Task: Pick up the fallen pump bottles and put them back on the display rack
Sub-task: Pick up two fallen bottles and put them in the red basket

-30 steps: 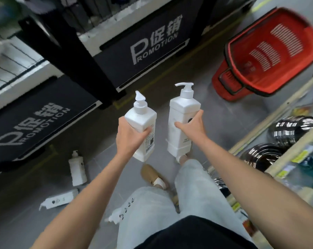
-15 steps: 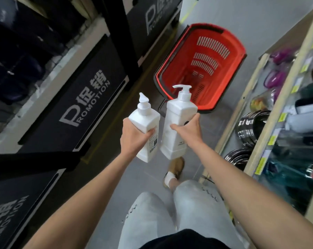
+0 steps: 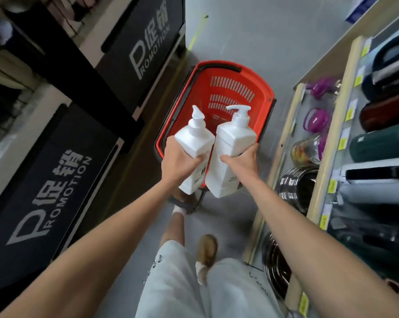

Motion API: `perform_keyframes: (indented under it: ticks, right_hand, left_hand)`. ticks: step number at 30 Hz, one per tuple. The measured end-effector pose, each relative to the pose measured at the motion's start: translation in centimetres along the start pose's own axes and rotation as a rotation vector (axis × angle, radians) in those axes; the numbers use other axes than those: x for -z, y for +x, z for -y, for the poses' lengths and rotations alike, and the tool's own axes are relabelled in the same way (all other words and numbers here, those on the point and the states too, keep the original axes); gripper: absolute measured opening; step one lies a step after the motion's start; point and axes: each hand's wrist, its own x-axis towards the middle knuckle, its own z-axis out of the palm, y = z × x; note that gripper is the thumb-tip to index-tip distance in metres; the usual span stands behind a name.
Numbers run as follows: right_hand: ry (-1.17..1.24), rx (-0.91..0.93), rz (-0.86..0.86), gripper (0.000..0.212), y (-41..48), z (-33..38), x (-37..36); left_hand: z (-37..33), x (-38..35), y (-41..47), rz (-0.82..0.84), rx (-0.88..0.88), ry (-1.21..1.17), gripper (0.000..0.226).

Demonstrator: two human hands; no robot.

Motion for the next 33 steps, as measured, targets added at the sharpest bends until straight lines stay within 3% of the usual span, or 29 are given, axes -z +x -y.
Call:
perform_keyframes:
  ticks: [4,6,8,12,27,31,33]
  right_hand:
    - [0.010,-0.057,-0.057,0.088,6.2,1.1,-0.8]
    - [-0.006,-0.103,-0.087,0.093,9.1,1.5,-1.4]
    - [-0.004,-0.134,-0.123,0.089,12.0,1.7,-2.3]
    - [-0.002,-0.187,-0.185,0.079,17.6,1.1,-4.2]
    - [0.098,-0.108,-0.194,0.085,36.2,-8.4,-12.7]
    - [0.064,-0.129,-0.222,0.088,39.7,-10.6,-14.4]
    - [0.038,-0.141,-0.237,0.090,41.1,-11.4,-15.2]
  left_hand:
    - [0.0,-2.3,7.3,0.082,-0.078,-0.045,0.055]
    - [0.7,-3.6,11.0,0.113,-0.037,-0.053,0.060]
    - [1.5,-4.8,14.6,0.136,-0.010,-0.033,0.068]
    - [4.4,-8.3,21.2,0.196,0.020,0.011,0.059]
    - [17.4,-23.2,35.3,0.194,0.161,-0.021,0.090]
    - [19.9,-26.3,37.9,0.173,0.093,-0.093,0.066]
    - [21.2,-27.7,39.2,0.154,0.039,-0.129,0.064]
